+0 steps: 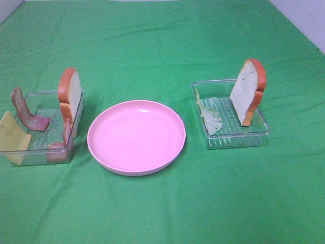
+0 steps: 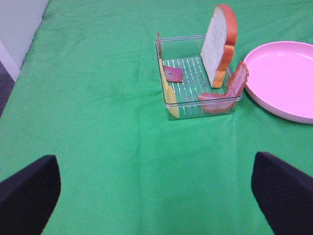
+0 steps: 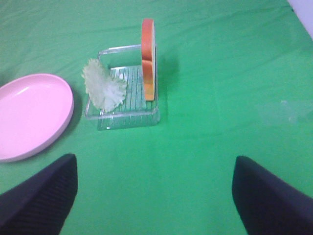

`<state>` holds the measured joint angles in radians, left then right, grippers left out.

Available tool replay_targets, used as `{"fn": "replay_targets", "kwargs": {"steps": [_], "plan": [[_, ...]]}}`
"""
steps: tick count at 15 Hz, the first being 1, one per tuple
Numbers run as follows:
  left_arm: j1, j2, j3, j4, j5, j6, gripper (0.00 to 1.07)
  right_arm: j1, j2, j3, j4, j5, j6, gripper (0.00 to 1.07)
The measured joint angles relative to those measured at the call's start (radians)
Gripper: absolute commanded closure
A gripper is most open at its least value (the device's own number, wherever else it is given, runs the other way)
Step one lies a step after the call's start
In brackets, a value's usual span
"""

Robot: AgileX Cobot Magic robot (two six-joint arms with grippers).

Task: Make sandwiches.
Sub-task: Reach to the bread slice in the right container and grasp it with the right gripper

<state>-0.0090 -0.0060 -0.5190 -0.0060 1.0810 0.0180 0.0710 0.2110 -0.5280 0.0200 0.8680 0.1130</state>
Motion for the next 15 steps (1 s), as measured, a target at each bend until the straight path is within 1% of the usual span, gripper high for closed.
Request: {"fn": "replay_targets", "kwargs": {"steps": [1,2,3,4,5,7,9,12,13,15], "plan": [[0.0,0.0,0.0,0.0,0.0,0.0,0.06,0.0,0.086,-0.009,0.0,-0.066,0.0,0.25],[0.0,0.0,0.0,0.0,0.0,0.0,0.06,0.0,0.123,-0.014,0.0,-0.088,0.0,0.25],[0.0,0.0,0.0,0.0,0.0,0.0,0.06,0.0,0.262,-0.038,0.0,-0.157,0.0,0.25],[0.0,0.0,0.0,0.0,0.0,0.0,0.06,0.0,0.3,-0.052,0.0,-0.171,0.0,0.25],[0.0,0.0,0.0,0.0,0.0,0.0,0.06,0.0,0.384,-0.084,0.0,-0.194,0.0,0.25],[0.0,0.0,0.0,0.0,0.0,0.0,0.06,0.0,0.562,-0.179,0.0,-0.203,-0.001,0.25],[0.0,0.0,0.0,0.0,0.0,0.0,0.06,0.0,0.7,-0.292,0.002,-0.179,-0.001,0.25],[0.0,0.0,0.0,0.0,0.0,0.0,0.06,0.0,0.903,-0.482,0.0,-0.042,-0.019,0.25],[0.0,0.0,0.0,0.0,0.0,0.0,0.06,0.0,0.988,-0.57,0.0,0.027,-0.031,0.25],[0.0,0.0,0.0,0.0,0.0,0.0,0.06,0.0,1.082,-0.668,0.0,0.086,-0.067,0.25]]}}
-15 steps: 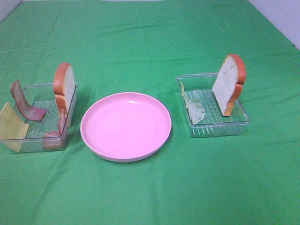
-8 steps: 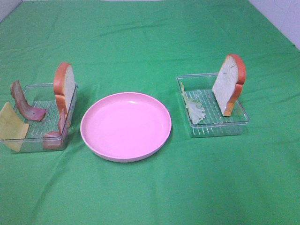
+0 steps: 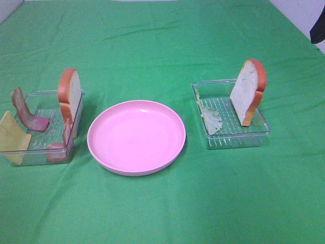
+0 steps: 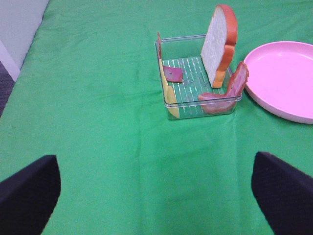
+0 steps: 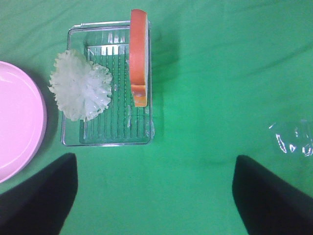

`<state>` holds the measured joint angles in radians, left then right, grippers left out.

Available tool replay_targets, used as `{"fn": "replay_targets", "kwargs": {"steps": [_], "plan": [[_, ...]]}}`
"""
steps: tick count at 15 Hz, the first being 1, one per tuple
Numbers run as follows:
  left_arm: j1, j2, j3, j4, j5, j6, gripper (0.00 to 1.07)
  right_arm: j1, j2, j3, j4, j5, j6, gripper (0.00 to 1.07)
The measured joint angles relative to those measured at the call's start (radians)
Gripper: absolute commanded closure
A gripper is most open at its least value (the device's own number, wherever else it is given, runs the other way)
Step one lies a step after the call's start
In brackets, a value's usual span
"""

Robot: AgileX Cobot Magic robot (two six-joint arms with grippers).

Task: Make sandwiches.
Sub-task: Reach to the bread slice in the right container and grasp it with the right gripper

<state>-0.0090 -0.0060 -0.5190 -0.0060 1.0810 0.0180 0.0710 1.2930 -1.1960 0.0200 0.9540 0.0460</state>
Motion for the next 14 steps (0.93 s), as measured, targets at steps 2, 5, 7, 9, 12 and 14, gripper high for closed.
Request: {"fn": "replay_targets", "kwargs": {"steps": [2,5,7,9,12,14], "plan": [[0.0,0.0,0.0,0.0,0.0,0.0,0.06,0.0,0.085,-0.09,-0.003,0.046,-0.031,0.25],[0.0,0.0,0.0,0.0,0.0,0.0,0.06,0.0,0.2,-0.162,-0.004,0.058,-0.035,0.25],[0.0,0.0,0.0,0.0,0.0,0.0,0.06,0.0,0.286,-0.207,-0.004,0.058,-0.036,0.25],[0.0,0.0,0.0,0.0,0.0,0.0,0.06,0.0,0.377,-0.245,-0.001,0.057,-0.036,0.25],[0.0,0.0,0.0,0.0,0.0,0.0,0.06,0.0,0.482,-0.291,0.02,0.037,-0.037,0.25],[0.0,0.0,0.0,0.0,0.0,0.0,0.06,0.0,0.566,-0.336,0.067,0.014,-0.057,0.25]]}}
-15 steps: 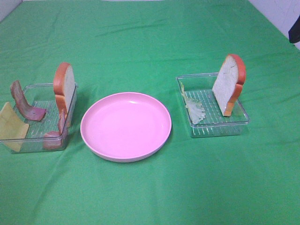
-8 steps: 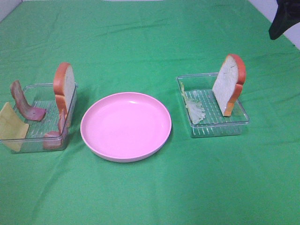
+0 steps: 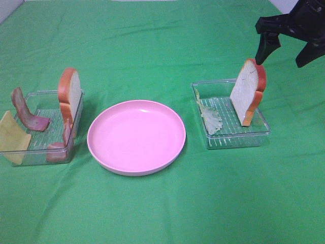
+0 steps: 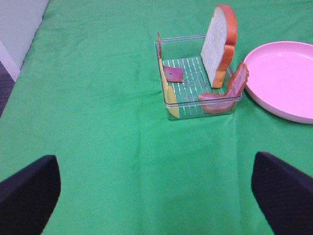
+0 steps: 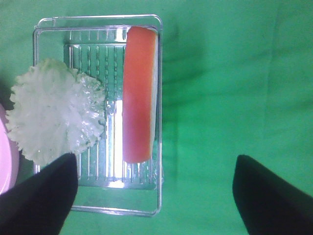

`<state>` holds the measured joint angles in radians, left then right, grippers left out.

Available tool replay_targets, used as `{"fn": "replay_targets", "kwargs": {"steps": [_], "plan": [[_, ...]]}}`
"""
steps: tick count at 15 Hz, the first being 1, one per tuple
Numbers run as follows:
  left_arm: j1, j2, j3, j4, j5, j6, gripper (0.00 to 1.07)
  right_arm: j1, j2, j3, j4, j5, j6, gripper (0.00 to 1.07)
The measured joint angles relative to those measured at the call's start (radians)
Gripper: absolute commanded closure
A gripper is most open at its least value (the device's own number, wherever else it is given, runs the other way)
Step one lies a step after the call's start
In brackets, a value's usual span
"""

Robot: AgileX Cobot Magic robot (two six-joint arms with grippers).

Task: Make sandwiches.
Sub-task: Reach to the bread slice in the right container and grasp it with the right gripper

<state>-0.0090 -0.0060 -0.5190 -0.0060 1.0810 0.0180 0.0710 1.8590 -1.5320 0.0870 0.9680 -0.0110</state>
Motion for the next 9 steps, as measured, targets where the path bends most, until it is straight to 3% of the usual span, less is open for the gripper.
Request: {"fn": "replay_targets", "kwargs": {"steps": [9], "plan": [[0.0,0.0,0.0,0.0,0.0,0.0,0.06,0.0,0.161,-0.013,0.101,-0.125,-0.062,0.25]]}}
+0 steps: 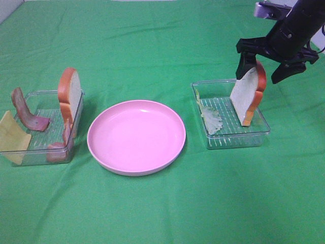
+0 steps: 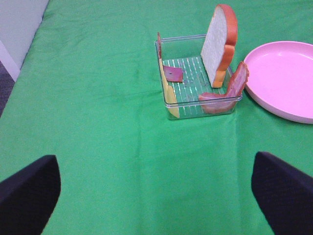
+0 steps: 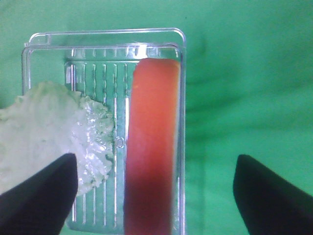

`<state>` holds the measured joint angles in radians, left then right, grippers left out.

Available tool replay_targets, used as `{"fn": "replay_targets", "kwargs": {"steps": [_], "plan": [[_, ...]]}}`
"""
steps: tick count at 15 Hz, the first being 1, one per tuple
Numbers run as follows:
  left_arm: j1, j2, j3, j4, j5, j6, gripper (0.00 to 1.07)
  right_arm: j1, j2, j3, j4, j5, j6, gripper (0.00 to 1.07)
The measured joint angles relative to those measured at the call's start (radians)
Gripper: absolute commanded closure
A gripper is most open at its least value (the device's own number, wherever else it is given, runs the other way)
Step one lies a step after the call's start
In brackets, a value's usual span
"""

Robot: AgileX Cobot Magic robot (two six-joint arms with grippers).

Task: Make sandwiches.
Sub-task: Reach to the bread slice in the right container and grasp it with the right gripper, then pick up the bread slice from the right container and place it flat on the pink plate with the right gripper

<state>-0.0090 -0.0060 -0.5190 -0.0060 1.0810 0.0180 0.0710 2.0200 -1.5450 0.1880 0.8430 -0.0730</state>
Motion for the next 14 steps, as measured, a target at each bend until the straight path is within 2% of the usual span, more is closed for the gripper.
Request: {"fn": "replay_targets", "kwargs": {"steps": [3,5,7,10,11,14], "plan": [[0.0,0.0,0.0,0.0,0.0,0.0,0.06,0.0,0.034,0.0,0.043,-0.016,-0.026,0.28],[0.0,0.0,0.0,0.0,0.0,0.0,0.06,0.0,0.055,0.0,0.048,-0.02,-0.026,0.38],[0.0,0.0,0.0,0.0,0.0,0.0,0.06,0.0,0.066,0.0,0.05,-0.023,-0.026,0.55],[0.0,0.0,0.0,0.0,0.0,0.0,0.06,0.0,0.066,0.0,0.048,-0.024,-0.026,0.97],[0.0,0.0,0.0,0.0,0.0,0.0,0.06,0.0,0.066,0.0,0.049,-0.023,-0.026,1.07],[0.0,0.0,0.0,0.0,0.0,0.0,0.06,0.0,0.066,0.0,0.073,-0.01,-0.05,1.07]]}}
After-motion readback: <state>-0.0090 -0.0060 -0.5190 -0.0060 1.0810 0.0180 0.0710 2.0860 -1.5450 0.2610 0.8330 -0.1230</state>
